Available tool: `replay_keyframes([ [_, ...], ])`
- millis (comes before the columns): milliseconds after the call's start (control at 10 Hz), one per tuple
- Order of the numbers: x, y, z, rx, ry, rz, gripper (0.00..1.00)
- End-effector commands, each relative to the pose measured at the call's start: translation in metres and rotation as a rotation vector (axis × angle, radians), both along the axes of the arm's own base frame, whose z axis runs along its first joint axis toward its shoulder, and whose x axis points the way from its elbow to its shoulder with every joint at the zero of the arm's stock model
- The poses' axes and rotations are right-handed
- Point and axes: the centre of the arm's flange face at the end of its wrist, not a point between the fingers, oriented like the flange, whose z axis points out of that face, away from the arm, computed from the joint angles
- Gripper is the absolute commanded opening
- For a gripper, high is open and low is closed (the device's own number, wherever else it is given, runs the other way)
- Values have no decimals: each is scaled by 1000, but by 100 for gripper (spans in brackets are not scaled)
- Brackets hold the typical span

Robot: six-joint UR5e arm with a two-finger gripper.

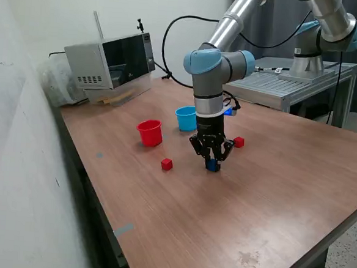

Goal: Place red objects in the red bin, and blue objects in the blue bin.

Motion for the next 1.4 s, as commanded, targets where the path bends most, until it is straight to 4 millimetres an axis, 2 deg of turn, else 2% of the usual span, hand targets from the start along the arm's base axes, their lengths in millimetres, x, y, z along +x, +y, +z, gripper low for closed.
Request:
replay_keyframes([
  [0, -1, 3, 24, 15, 31, -10, 0],
  [200, 3, 8, 82, 9, 94, -62, 0],
  [300, 9, 21, 112, 29, 124, -106, 0],
  [400, 16, 33, 127, 42, 136, -160, 0],
  [500, 20, 67, 138, 71, 122, -225, 0],
  [600, 31, 94, 142, 96, 27, -261, 0],
  [700, 34, 124, 158, 98, 26, -304, 0],
  [800, 44, 147, 165, 102, 18, -339, 0],
  [1000, 62, 191, 164, 138, -14, -400, 0],
  [1100, 72, 218, 155, 148, -68, -438, 0],
  [1300, 87, 259, 138, 148, -140, -495, 0],
])
